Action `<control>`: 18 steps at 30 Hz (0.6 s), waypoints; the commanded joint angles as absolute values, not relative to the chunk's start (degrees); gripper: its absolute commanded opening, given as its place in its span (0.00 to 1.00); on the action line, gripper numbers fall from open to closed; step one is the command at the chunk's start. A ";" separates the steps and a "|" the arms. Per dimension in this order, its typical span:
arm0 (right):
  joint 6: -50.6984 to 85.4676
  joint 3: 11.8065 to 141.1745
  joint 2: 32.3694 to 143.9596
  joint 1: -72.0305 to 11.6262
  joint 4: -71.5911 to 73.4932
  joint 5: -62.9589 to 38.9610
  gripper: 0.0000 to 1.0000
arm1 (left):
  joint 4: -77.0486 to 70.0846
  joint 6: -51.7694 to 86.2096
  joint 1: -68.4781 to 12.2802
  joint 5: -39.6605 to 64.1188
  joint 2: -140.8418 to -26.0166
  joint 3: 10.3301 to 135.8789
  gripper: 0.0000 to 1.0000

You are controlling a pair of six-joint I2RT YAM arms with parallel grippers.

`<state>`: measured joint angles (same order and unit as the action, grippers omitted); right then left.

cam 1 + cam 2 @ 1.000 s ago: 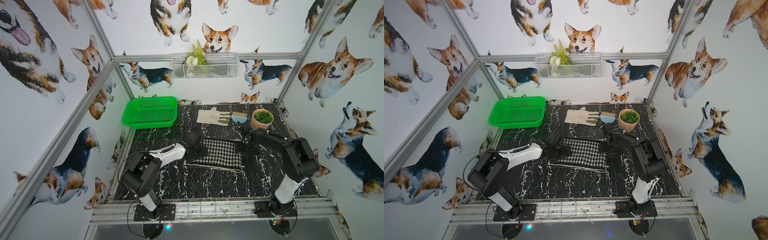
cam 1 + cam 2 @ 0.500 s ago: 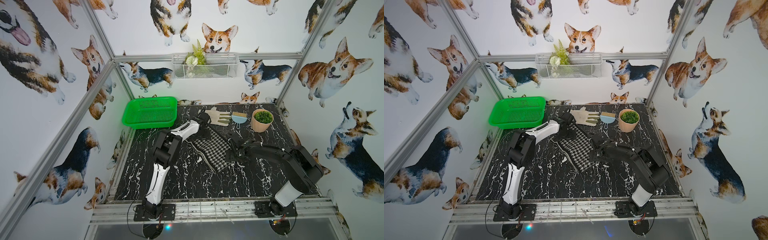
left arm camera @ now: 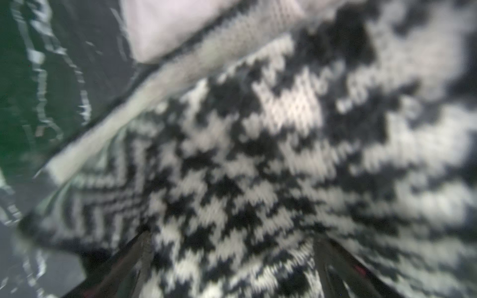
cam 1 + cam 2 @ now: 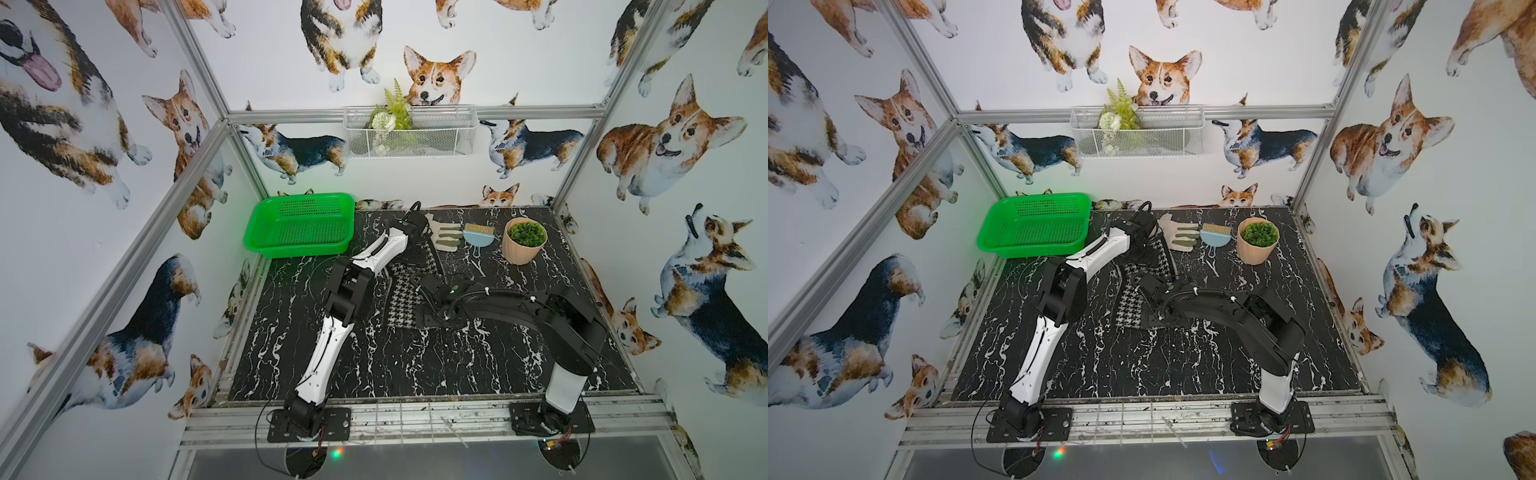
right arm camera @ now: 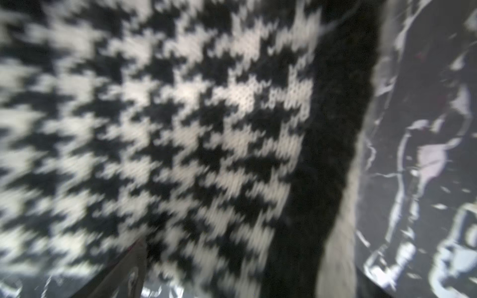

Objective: Roll up the scarf and place it into the basket
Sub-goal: Adjust the scarf at the center of the board.

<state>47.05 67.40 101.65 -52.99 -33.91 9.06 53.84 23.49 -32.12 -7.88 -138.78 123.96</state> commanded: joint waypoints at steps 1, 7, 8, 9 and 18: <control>42.01 69.80 96.86 -53.17 -40.17 13.94 1.00 | 52.98 21.49 -31.85 -9.42 -130.89 120.75 0.99; 30.90 69.55 87.05 -53.20 -45.07 18.85 1.00 | 52.26 24.54 -32.10 -5.18 -116.47 111.03 1.00; 28.21 68.73 85.61 -53.17 -45.02 19.15 1.00 | 51.81 25.51 -32.36 -4.10 -114.07 108.48 0.99; 26.09 68.22 84.75 -53.17 -44.98 20.01 1.00 | 51.41 26.57 -32.60 -3.20 -112.16 105.99 0.99; 25.41 62.16 87.34 -45.87 -40.18 18.32 1.00 | 28.91 45.18 -40.56 9.24 -98.24 77.74 0.99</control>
